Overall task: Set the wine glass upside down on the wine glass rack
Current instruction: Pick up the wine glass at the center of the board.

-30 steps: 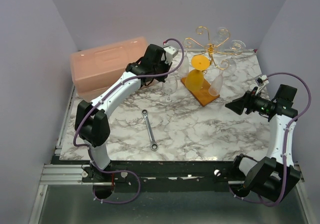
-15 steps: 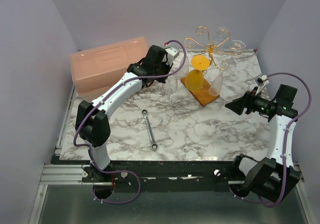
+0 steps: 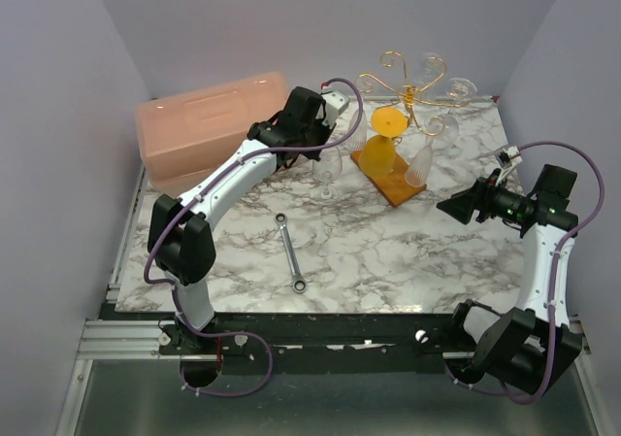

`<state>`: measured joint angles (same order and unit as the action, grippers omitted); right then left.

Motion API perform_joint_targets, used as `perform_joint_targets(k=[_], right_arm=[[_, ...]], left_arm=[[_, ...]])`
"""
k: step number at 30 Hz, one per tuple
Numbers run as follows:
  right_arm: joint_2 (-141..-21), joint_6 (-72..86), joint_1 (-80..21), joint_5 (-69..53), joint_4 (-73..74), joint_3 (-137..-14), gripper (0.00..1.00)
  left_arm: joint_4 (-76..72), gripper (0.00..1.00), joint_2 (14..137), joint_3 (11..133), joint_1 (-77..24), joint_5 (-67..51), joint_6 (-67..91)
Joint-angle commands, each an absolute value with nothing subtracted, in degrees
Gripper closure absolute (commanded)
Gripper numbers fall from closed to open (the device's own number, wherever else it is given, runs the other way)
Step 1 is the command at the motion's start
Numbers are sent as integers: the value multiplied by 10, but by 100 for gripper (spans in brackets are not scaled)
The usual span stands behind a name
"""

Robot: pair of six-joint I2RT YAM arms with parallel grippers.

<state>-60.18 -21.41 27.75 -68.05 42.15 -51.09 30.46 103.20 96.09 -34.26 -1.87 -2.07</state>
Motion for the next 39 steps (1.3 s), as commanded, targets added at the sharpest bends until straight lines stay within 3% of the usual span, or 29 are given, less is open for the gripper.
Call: perform_joint_targets(k=[1, 12, 23, 39], right_arm=[[-589, -230, 277, -697, 432, -515, 28], [-614, -287, 271, -752, 479, -529, 26], [-684, -350, 178, -735, 531, -582, 23], [-685, -60, -28, -698, 231, -480, 23]], left_arm=[[312, 100, 995, 940, -347, -19, -23], [302, 100, 841, 811, -347, -47, 28], [316, 100, 750, 735, -350, -52, 74], [340, 100, 685, 699, -352, -77, 109]])
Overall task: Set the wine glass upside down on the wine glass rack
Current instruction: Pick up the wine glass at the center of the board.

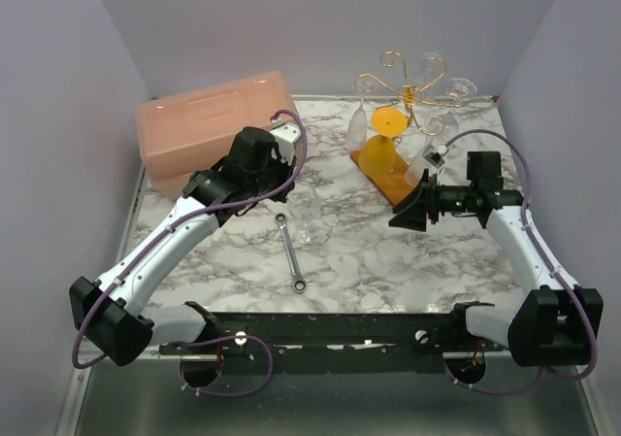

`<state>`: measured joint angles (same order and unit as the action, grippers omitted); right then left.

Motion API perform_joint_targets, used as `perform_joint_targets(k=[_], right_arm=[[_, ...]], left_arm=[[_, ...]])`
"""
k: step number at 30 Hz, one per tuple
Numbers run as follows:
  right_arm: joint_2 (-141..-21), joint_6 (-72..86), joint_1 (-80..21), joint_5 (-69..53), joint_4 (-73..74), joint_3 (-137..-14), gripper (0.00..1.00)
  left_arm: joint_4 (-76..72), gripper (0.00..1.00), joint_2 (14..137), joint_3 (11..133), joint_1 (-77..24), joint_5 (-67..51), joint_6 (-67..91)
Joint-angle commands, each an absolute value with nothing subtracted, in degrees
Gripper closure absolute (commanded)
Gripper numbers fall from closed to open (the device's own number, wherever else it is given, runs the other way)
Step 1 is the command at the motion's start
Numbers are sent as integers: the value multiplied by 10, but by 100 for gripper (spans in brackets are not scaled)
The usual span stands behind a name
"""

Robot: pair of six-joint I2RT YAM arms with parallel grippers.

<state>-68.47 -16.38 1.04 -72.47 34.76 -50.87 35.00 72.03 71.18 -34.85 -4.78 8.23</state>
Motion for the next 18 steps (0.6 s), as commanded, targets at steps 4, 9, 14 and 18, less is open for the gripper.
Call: perform_joint_targets(k=[4, 9, 14, 18], right_arm=[[-682, -9, -59, -680, 169, -453, 23], [-665, 72, -66, -681, 61, -397, 24], [-681, 82, -66, -706, 43, -381, 23], [-695, 79, -66, -708, 56, -381, 23]], left_arm=[[339, 100, 673, 689, -359, -83, 127], [342, 100, 670, 686, -374, -77, 148], [347, 100, 677, 694, -400, -57, 167], [350, 100, 681, 704, -420, -42, 180]])
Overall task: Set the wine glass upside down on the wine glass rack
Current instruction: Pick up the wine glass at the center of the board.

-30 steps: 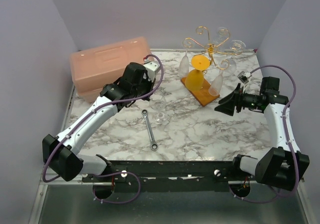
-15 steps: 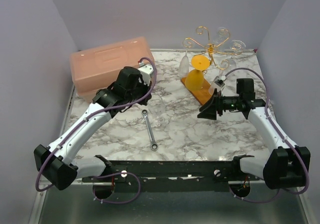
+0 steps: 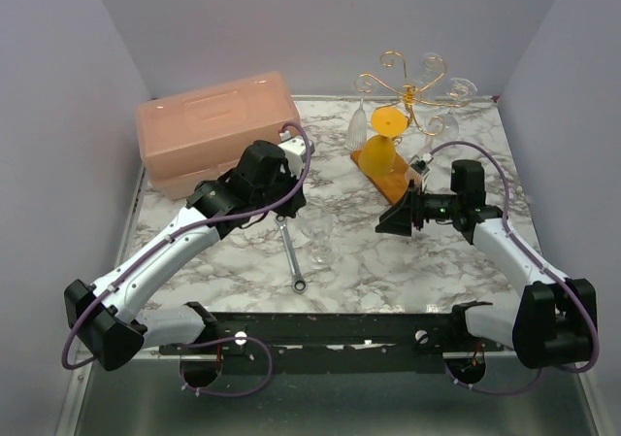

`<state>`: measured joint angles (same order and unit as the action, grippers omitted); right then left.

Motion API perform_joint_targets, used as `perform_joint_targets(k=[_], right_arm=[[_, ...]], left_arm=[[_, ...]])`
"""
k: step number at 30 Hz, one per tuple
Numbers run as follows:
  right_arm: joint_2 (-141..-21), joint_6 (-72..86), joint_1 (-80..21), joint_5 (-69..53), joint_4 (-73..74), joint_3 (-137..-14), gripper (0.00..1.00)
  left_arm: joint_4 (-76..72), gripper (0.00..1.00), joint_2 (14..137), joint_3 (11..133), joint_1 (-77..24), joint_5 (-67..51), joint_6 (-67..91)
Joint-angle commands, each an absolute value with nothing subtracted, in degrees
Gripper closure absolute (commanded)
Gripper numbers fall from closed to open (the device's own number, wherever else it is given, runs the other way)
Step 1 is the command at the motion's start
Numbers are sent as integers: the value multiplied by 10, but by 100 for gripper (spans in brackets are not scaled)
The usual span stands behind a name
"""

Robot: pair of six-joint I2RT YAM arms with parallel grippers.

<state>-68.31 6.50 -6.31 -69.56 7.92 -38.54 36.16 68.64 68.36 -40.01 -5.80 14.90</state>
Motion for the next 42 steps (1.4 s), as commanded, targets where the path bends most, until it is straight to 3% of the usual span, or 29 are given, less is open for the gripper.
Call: perform_joint_targets(k=[1, 10, 23, 33, 42], right_arm=[[-695, 80, -65, -706, 55, -379, 23], [-676, 253, -66, -618, -69, -319, 28], [-708, 387, -65, -610, -152, -275, 31], [-704, 407, -65, -623, -188, -257, 32], [-690, 349, -65, -622, -111, -275, 33]], left_arm=[[350, 100, 681, 705, -422, -39, 184], [339, 100, 676, 718, -444, -27, 223], [322, 100, 716, 787, -485, 11, 231], [301, 100, 739, 821, -505, 32, 234], [270, 100, 742, 823, -519, 45, 242]])
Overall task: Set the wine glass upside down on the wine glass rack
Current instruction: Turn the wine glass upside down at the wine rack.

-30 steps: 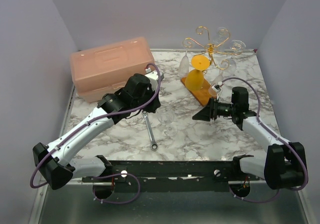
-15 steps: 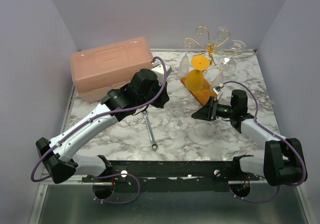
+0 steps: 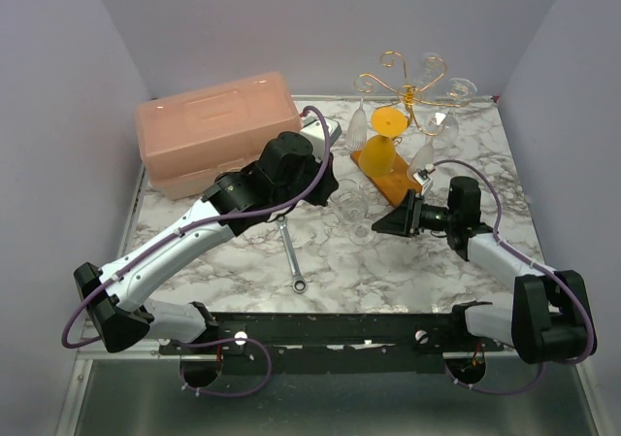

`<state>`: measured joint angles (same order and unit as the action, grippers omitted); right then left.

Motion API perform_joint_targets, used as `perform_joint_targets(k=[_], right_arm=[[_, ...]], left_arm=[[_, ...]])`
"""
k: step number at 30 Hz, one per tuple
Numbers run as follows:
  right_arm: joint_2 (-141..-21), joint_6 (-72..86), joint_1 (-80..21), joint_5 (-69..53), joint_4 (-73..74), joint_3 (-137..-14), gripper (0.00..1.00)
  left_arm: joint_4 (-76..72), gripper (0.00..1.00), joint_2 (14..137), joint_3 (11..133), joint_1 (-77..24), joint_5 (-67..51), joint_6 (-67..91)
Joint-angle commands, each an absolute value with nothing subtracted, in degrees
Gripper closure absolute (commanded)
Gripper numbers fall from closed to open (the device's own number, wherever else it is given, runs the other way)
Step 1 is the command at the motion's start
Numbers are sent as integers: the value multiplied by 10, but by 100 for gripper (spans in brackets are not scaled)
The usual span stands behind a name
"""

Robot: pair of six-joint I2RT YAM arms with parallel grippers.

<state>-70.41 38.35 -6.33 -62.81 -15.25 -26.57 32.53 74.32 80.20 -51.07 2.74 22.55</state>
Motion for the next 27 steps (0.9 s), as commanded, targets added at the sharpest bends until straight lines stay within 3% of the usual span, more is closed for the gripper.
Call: perform_joint_targets(k=[1, 10, 19, 25, 27], right_arm=[[-688, 345, -65, -623, -101, -277, 33], [-680, 348, -66, -623, -60, -291, 39], [-665, 369, -65, -645, -59, -293, 63], [-659, 392, -65, -652, -56, -302, 91], [-657, 391, -64, -655, -39, -307, 97]], left_arm=[[265, 100, 742, 821, -521, 47, 244], [246, 100, 735, 813, -538, 63, 252], [221, 100, 726, 803, -554, 76, 259], [221, 100, 715, 796, -561, 79, 259], [213, 100, 704, 783, -562, 78, 259]])
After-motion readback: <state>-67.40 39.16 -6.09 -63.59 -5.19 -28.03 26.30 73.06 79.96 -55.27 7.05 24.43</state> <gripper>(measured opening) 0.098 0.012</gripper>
